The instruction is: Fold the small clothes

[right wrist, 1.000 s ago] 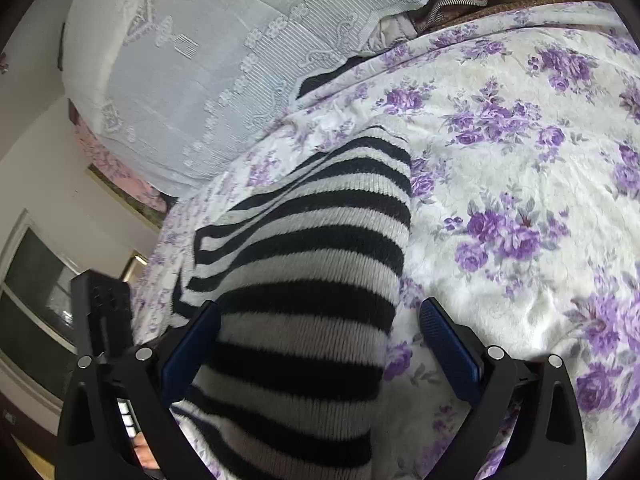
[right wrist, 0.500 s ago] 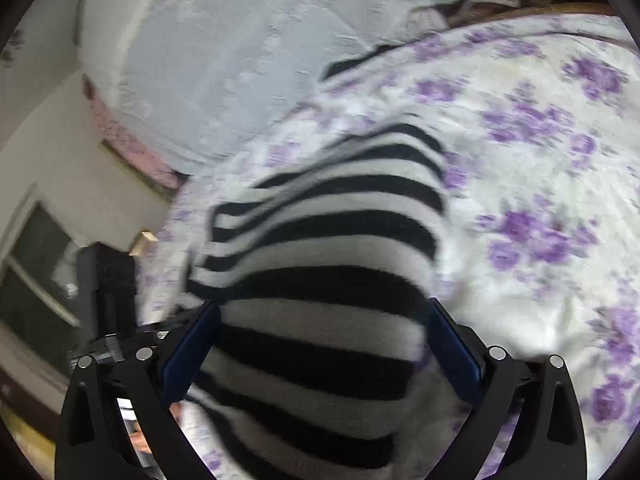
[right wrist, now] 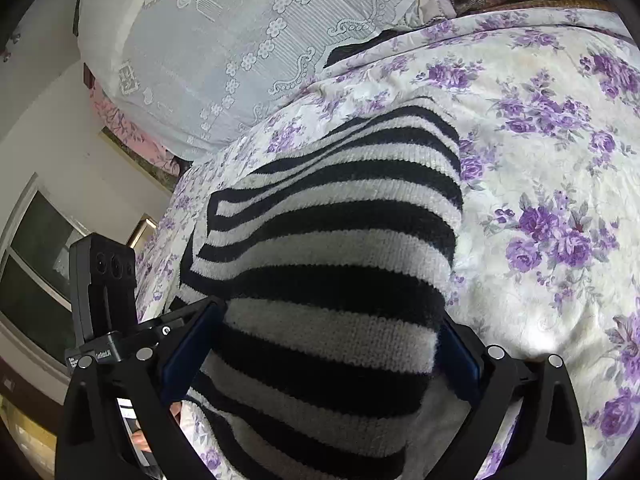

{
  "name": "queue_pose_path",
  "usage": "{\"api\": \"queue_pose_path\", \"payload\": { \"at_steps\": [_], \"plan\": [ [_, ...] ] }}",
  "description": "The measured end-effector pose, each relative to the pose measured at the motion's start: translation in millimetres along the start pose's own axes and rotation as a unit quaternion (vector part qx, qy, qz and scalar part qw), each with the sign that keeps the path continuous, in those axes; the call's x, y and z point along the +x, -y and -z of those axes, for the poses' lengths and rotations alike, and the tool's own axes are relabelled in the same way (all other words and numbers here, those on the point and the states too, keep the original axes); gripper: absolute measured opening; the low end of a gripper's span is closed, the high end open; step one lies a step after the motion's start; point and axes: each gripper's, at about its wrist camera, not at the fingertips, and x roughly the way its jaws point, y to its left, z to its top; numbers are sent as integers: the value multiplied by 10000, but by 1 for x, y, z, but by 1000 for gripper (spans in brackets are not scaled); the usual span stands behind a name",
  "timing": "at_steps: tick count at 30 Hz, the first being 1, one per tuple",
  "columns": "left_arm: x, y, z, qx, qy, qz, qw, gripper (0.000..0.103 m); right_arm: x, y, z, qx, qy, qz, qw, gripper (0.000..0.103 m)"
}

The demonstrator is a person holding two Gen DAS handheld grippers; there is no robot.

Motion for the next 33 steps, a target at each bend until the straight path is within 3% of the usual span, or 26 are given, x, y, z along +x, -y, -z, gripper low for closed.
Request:
{"api": "queue_pose_path", "payload": {
  "at_steps": [10, 13, 17, 23, 33],
  "plan": [
    [-8, 11, 2, 154, 144, 43, 9998, 88, -5, -8, 3, -301, 187, -93, 9993, 100],
    [0, 9, 1, 163, 17, -121, 9998, 94, -2, -8, 2, -280, 85, -14, 9996, 100],
    [4, 5, 0, 69, -12, -73, 9999, 98, -4, -2, 3, -96, 88, -144, 9998, 100],
    [4, 4, 2, 71, 41, -79, 9999, 98, -1, -10, 5, -254, -5, 109, 9996, 100],
    [4, 3, 3, 56, 44, -84, 9999, 99, -4, -3, 5, -118, 62, -82, 9999, 100]
  ]
}}
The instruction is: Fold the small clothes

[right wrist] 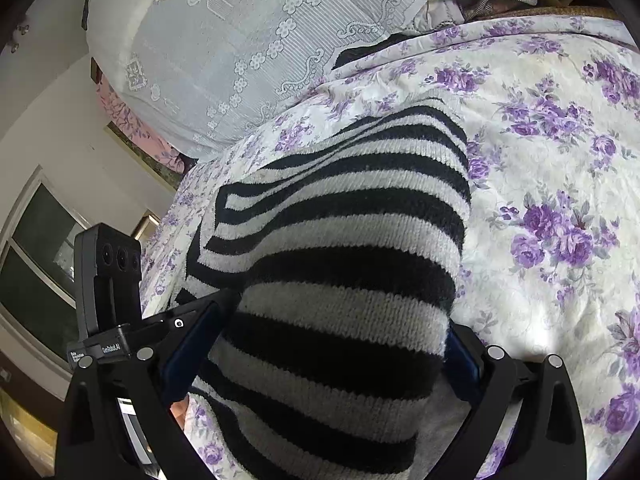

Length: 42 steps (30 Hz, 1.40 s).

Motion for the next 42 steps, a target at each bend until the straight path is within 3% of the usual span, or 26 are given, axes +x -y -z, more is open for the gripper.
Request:
{"api": "queue_pose_path", "payload": {
  "at_steps": [13, 17, 19, 24, 33, 39, 42],
  "plan": [
    [1, -3, -3, -106, 32, 56, 9999, 98, -5, 5, -2, 235, 209, -153, 9994, 100],
    [-7, 3, -2, -21, 79, 383, 9992, 97, -4, -4, 0, 11, 207, 58, 9998, 100],
    [-11, 8, 0, 111, 142, 457, 9988, 94, -7, -10, 1, -129, 271, 79, 9995, 100],
    [-27, 12, 9, 89, 212, 738, 9970, 78, -25, -24, 8, -399, 555, 5, 9977, 100],
    [-86, 21, 62, 183, 274, 245, 9992, 76, -49, -80, 45, -1124, 257, -168, 9932, 100],
    [-149, 8, 106, 90, 667, -77, 9977, 76, -45, -128, 87, -1546, -271, -556, 9860, 100],
    [-163, -5, 121, -70, 664, -203, 9976, 76, -34, -145, 105, -1732, -568, -555, 9817, 100]
  ]
}}
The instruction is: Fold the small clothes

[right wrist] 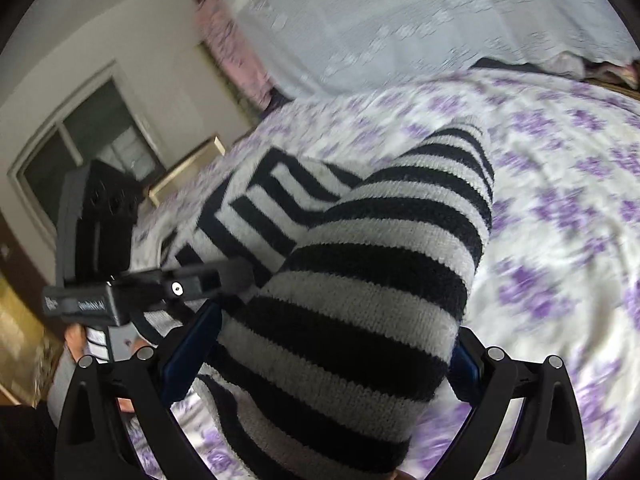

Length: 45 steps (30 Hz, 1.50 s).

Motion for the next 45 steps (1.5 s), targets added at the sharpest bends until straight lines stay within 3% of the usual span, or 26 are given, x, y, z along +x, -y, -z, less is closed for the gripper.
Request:
{"api": "queue_pose_path", "payload": {
  "at_steps": [5, 8, 10, 14, 16, 24, 30, 38, 42, 45],
  "plan": [
    [17, -37, 4, -738, -478, 13, 9961, 81, 6, -9, 9, 19, -128, 76, 9999, 100],
    [23, -43, -2, -904, -546, 381, 9937, 93, 8, 0, 10, 316, -211, 29, 9993, 100],
    [21, -38, -1, -857, -507, 373, 9943, 88, 10, 1, 11, 392, -258, 77, 9989, 100],
    [-9, -10, -2, -281, -60, 561, 9980, 69, 1, -30, 4, -143, -61, 243, 9996, 100],
    [-27, -5, -6, -195, 224, 626, 9976, 69, -3, -48, -5, -315, 2, 110, 9994, 100],
    [-134, -32, -16, -125, 1249, -87, 9921, 69, 22, -135, -55, -937, 207, -635, 9934, 100],
    [-218, -86, -14, -431, 1858, -732, 9789, 69, 77, -226, -85, -1459, 119, -1280, 9809, 100],
    [-326, -167, 11, -1137, 2656, -1485, 9458, 69, 153, -349, -103, -2023, -120, -2110, 9563, 100],
    [-340, -199, 35, -1538, 2802, -1627, 9335, 70, 193, -379, -100, -2119, -398, -2301, 9490, 99],
    [-330, -230, 57, -1891, 2608, -1768, 9301, 70, 232, -381, -86, -2076, -825, -2192, 9498, 93]
  ]
}}
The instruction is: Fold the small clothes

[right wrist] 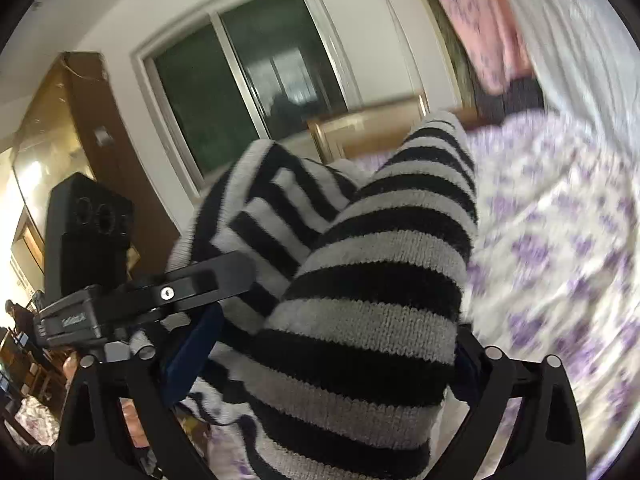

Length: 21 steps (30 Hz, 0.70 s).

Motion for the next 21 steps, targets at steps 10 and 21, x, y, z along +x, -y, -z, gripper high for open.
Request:
{"api": "queue_pose_path", "payload": {
  "at_steps": [10, 21],
  "plan": [
    [6, -80, 60, -1393, -146, -336, 9896, 99, 21, 44, 47, 904, -476, -179, 9946, 95],
    [-9, -62, 53, -801, -150, -1352, 9875, 99, -9, 66, 68, 1262, -508, 199, 9905, 100]
  ]
}}
